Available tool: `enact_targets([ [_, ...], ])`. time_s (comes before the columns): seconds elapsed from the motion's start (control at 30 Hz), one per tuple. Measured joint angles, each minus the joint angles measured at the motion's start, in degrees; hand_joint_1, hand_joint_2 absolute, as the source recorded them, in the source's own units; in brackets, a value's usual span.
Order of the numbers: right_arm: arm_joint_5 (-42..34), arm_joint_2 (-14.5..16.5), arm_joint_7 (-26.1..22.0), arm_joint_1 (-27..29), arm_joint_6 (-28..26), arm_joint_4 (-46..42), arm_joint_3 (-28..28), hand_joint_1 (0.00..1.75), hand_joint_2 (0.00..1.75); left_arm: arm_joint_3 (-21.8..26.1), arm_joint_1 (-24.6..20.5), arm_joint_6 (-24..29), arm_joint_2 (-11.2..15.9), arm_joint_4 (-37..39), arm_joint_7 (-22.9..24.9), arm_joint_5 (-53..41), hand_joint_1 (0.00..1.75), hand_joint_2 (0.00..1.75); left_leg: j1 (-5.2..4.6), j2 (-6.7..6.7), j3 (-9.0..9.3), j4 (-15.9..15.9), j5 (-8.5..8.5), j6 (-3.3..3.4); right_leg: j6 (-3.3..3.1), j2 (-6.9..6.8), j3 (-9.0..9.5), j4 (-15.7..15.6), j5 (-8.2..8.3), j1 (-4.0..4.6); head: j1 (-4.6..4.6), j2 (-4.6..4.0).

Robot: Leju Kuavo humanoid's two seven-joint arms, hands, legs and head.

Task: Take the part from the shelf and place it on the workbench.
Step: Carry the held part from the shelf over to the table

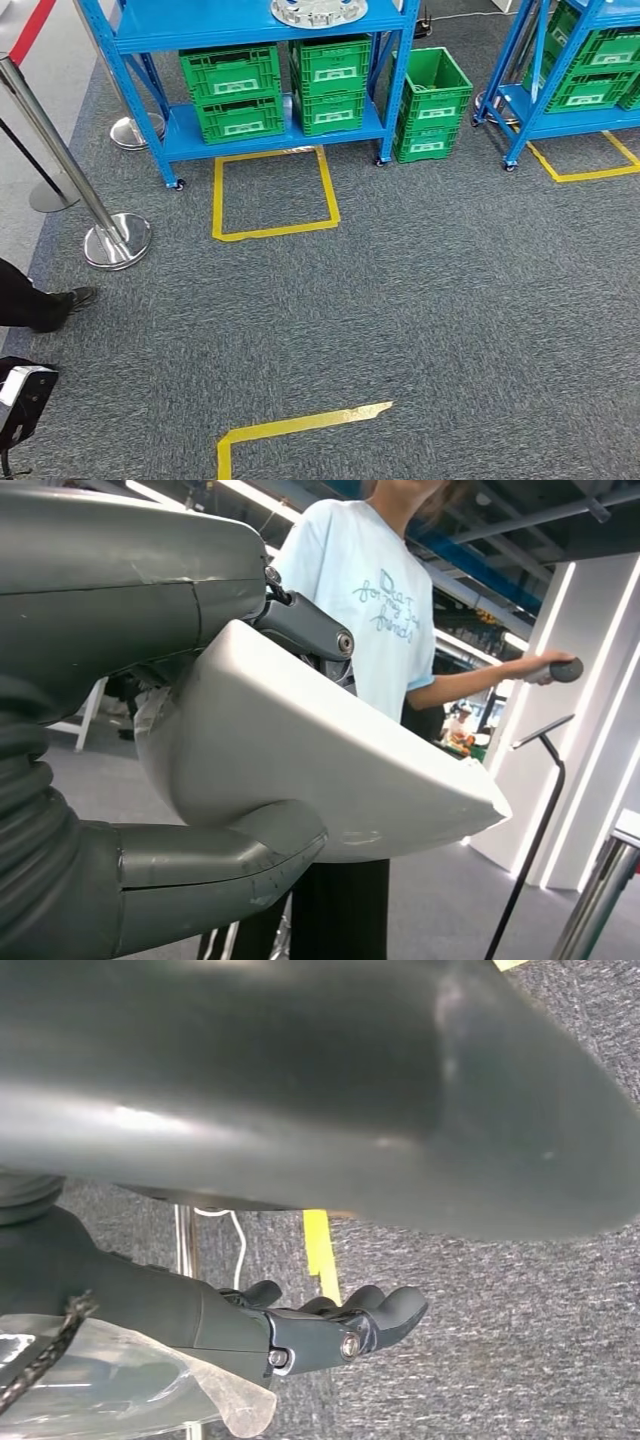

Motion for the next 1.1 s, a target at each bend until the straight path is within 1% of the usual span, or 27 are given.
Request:
enact_targets([
  [0.03, 0.0, 0.0, 0.0, 0.0, 0.0, 0.0, 0.0, 0.0, 0.0, 0.0, 0.0, 0.0, 0.0, 0.0, 0.0, 0.0, 1.47, 1.75, 0.19, 0.07, -0.05, -0.3, 0.31, 0.32, 0.17, 0.02, -0.7, 1.4, -1.18, 0.02, 0.11, 0.0],
  [0.07, 0.0, 0.0, 0.1, 0.0, 0.0, 0.0, 0.0, 0.0, 0.0, 0.0, -0.1, 0.0, 0.0, 0.0, 0.0, 0.0, 1.47, 1.75, 0.36, 0.15, -0.17, -0.6, 0.56, 0.57, 0.32, 0.03, -1.92, 4.0, -2.98, 0.0, 0.21, 0.0],
  [0.13, 0.0, 0.0, 0.1, 0.0, 0.0, 0.0, 0.0, 0.0, 0.0, 0.0, -0.1, 0.0, -0.1, -0.1, 0.0, 0.0, 1.47, 1.75, 0.38, 0.22, -0.66, -0.6, 0.81, 0.69, 0.62, 0.04, -5.25, 11.7, -7.14, -0.13, 0.36, 0.0],
  [0.17, 0.0, 0.0, 0.1, 0.1, 0.0, 0.0, 0.0, 0.0, 0.0, 0.0, -0.1, 0.0, -0.2, -0.1, 0.0, 0.0, 1.47, 1.75, 0.39, 0.25, -0.85, -0.6, 0.92, 0.62, 0.74, 0.03, -6.46, 14.8, -8.28, -0.21, 0.36, 0.0],
  [0.2, 0.0, 0.0, 0.2, 0.1, 0.0, 0.0, 0.0, 0.0, 0.0, 0.0, -0.1, 0.0, -0.3, -0.1, 0.0, 0.0, 1.47, 1.75, 0.42, 0.25, -0.97, -0.6, 1.02, 0.51, 0.84, 0.02, -6.7, 15.9, -8.33, -0.3, 0.35, 0.0],
  [0.23, 0.0, 0.0, 0.2, 0.1, 0.0, 0.0, 0.0, 0.0, 0.0, 0.0, -0.1, 0.0, -0.3, -0.1, 0.0, 0.0, 1.47, 1.75, 0.47, 0.24, -1.03, -0.5, 1.09, 0.37, 0.91, 0.01, -5.76, 14.6, -7.25, -0.4, 0.36, 0.0],
  [0.3, 0.0, 0.0, 0.2, 0.0, 0.0, 0.0, 0.0, 0.0, 0.0, 0.0, -0.1, 0.0, -0.4, -0.1, 0.0, 0.0, 1.47, 1.75, 0.6, 0.19, -1.07, -0.2, 1.05, -0.09, 0.99, -0.01, -1.3, 6.8, -3.75, -0.63, 0.37, 0.0],
  [0.33, 0.0, 0.0, 0.2, 0.0, -0.1, 0.0, 0.0, 0.0, 0.0, 0.0, -0.1, 0.0, -0.4, -0.1, 0.0, 0.0, 1.47, 1.75, 0.56, 0.15, -1.16, 0.1, 0.93, -0.45, 0.9, 0.06, 0.67, 3.0, -2.68, -0.66, 0.38, 0.0],
  [0.37, 0.0, 0.0, 0.3, 0.0, -0.3, 0.0, 0.0, 0.0, 0.0, 0.0, -0.1, 0.0, -0.4, -0.1, 0.0, 0.0, 1.47, 1.75, 0.48, 0.12, -1.27, 0.3, 0.88, -0.85, 0.71, 0.12, 2.0, 0.6, -2.19, -0.65, 0.32, 0.0],
  [0.4, 0.1, 0.0, 0.5, 0.0, -0.6, 0.0, 0.0, 0.0, 0.0, 0.0, -0.2, 0.0, -0.4, -0.1, 0.0, 0.0, 1.47, 1.75, 0.41, 0.11, -1.38, 0.5, 0.9, -1.23, 0.44, 0.19, 2.43, -0.3, -2.29, -0.57, 0.28, 0.0],
  [0.47, 0.1, 0.0, 1.0, 0.0, -1.5, 0.0, 0.2, 0.0, 0.0, 0.0, -0.2, -0.1, -0.3, -0.1, 0.0, 0.0, 1.47, 1.75, 0.48, 0.04, -1.53, 0.6, 1.13, -1.86, -0.43, 0.18, 2.45, -0.3, -2.09, -0.4, 0.17, 0.0],
  [0.5, 0.2, 0.1, 1.2, 0.0, -2.0, 0.0, 0.3, 0.0, 0.0, 0.0, -0.2, -0.2, -0.3, -0.1, 0.1, 0.1, 1.47, 1.75, 0.59, -0.01, -1.69, 0.8, 0.86, -2.14, -0.85, 0.06, 2.4, -0.3, -1.89, -0.41, 0.17, 0.0],
  [0.53, 0.2, 0.1, 1.3, 0.0, -2.4, 0.0, 0.5, 0.0, 0.0, 0.0, -0.3, -0.2, -0.2, -0.1, 0.1, 0.1, 1.47, 1.75, 0.68, -0.07, -2.15, 1.9, -0.07, -2.41, -1.25, -0.11, 2.42, -0.3, -1.69, -0.45, 0.09, 0.0],
  [0.57, 0.3, 0.1, 1.4, 0.0, -2.7, 0.0, 0.6, 0.0, 0.0, 0.1, -0.3, -0.2, -0.2, -0.1, 0.2, 0.2, 1.47, 1.75, 0.73, -0.13, -3.05, 4.2, -1.69, -2.65, -1.57, -0.36, 2.38, -0.4, -1.53, -0.52, -0.02, 0.0],
  [0.63, 0.3, 0.1, 1.6, 0.0, -3.2, 0.0, 0.8, 0.0, 0.0, 0.1, -0.3, -0.3, -0.1, -0.1, 0.4, 0.2, 1.47, 1.75, 0.76, -0.14, -6.09, 11.8, -6.05, -2.99, -1.86, -0.96, 2.2, -0.4, -1.46, -0.38, -0.19, 0.0],
  [0.67, 0.3, 0.1, 1.7, 0.0, -3.3, 0.0, 0.9, 0.0, 0.0, 0.1, -0.2, -0.3, 0.0, -0.1, 0.5, 0.2, 1.47, 1.75, 0.76, -0.14, -7.48, 15.3, -7.54, -3.04, -1.93, -1.33, 2.12, -0.4, -1.46, -0.26, -0.2, 0.0],
  [0.7, 0.3, 0.1, 1.7, 0.0, -3.4, 0.0, 1.0, 0.0, 0.0, 0.1, -0.2, -0.3, 0.0, -0.1, 0.6, 0.2, 1.47, 1.75, 0.75, -0.14, -8.12, 17.3, -7.96, -2.99, -1.98, -1.74, 2.09, -0.4, -1.47, -0.12, -0.2, 0.0],
  [0.73, 0.3, 0.1, 1.7, 0.0, -3.4, 0.0, 1.0, 0.0, 0.0, 0.1, -0.1, -0.3, 0.0, -0.1, 0.6, 0.2, 1.47, 1.75, 0.74, -0.13, -7.9, 17.2, -7.4, -2.88, -2.02, -2.14, 2.11, -0.4, -1.5, 0.0, -0.2, 0.0],
  [0.77, 0.3, 0.1, 1.7, 0.0, -3.5, 0.0, 1.0, 0.0, 0.0, 0.1, -0.1, -0.2, 0.0, -0.1, 0.6, 0.2, 1.47, 1.75, 0.7, 0.04, -6.44, 14.6, -5.69, -2.66, -2.05, -2.6, 2.22, -0.4, -1.56, 0.09, -0.2, 0.0],
  [0.8, 0.3, 0.2, 1.7, 0.0, -3.5, 0.0, 1.1, 0.0, 0.0, 0.1, -0.1, -0.2, 0.0, -0.1, 0.6, 0.2, 1.47, 1.75, 0.58, 0.74, -4.27, 10.5, -3.61, -2.35, -2.05, -3.09, 2.39, -0.4, -1.67, 0.19, -0.19, 0.0],
  [0.87, 0.3, 0.2, 1.7, 0.0, -3.6, 0.0, 1.1, 0.0, 0.0, 0.0, -0.2, -0.1, 0.1, -0.1, 0.6, 0.2, 1.47, 1.75, 0.03, 2.69, -0.62, 3.2, -1.12, -1.69, -1.79, -4.04, 2.58, -0.3, -1.95, 0.54, -0.19, 0.0],
  [0.9, 0.3, 0.2, 1.7, 0.0, -3.6, 0.0, 1.2, 0.0, 0.0, 0.0, -0.2, -0.1, 0.1, -0.1, 0.6, 0.2, 1.47, 1.75, -0.22, 3.32, 0.06, 1.5, -0.93, -1.43, -1.61, -4.54, 2.56, -0.2, -2.05, 0.7, -0.17, 0.0],
  [0.93, 0.3, 0.2, 1.7, 0.0, -3.6, 0.0, 1.3, 0.0, 0.0, 0.0, -0.2, -0.1, 0.1, -0.1, 0.6, 0.2, 1.47, 1.75, -0.41, 3.24, 0.04, 1.1, -1.13, -1.23, -1.42, -5.09, 2.52, -0.1, -2.09, 0.82, -0.19, 0.0],
  [0.97, 0.3, 0.2, 1.7, -0.1, -3.6, 0.0, 1.3, 0.0, 0.0, 0.0, -0.1, -0.1, 0.1, -0.1, 0.7, 0.2, 1.47, 1.75, -0.35, 2.66, -0.08, 0.9, -1.05, -0.96, -1.21, -5.59, 2.51, -0.1, -2.17, 0.84, -0.19, 0.0],
  [1.0, 0.3, 0.2, 1.7, -0.1, -3.6, 0.0, 1.4, 0.0, 0.0, 0.1, 0.0, -0.1, 0.1, -0.1, 0.7, 0.2, 1.47, 1.75, -0.24, 2.09, -0.19, 0.8, -0.9, -0.71, -0.92, -5.37, 2.44, 0.0, -2.46, 0.79, -0.17, 0.0],
  [1.03, 0.3, 0.2, 1.7, -0.1, -3.6, 0.0, 1.5, 0.0, 0.0, 0.1, 0.0, -0.1, 0.1, -0.1, 0.7, 0.2, 1.47, 1.75, -0.08, 1.52, -0.25, 0.7, -0.73, -0.41, -0.63, -4.42, 2.09, 0.8, -3.21, 0.69, -0.13, 0.0],
  [1.1, 0.3, 0.2, 1.7, -0.1, -3.6, 0.0, 1.6, 0.0, 0.0, 0.1, -0.2, -0.1, 0.1, -0.2, 0.8, 0.2, 1.47, 1.75, 0.2, 0.48, -0.45, 0.5, -0.4, 0.11, -0.11, -1.55, -0.3, 5.9, -6.26, 0.45, 0.04, 0.0],
])
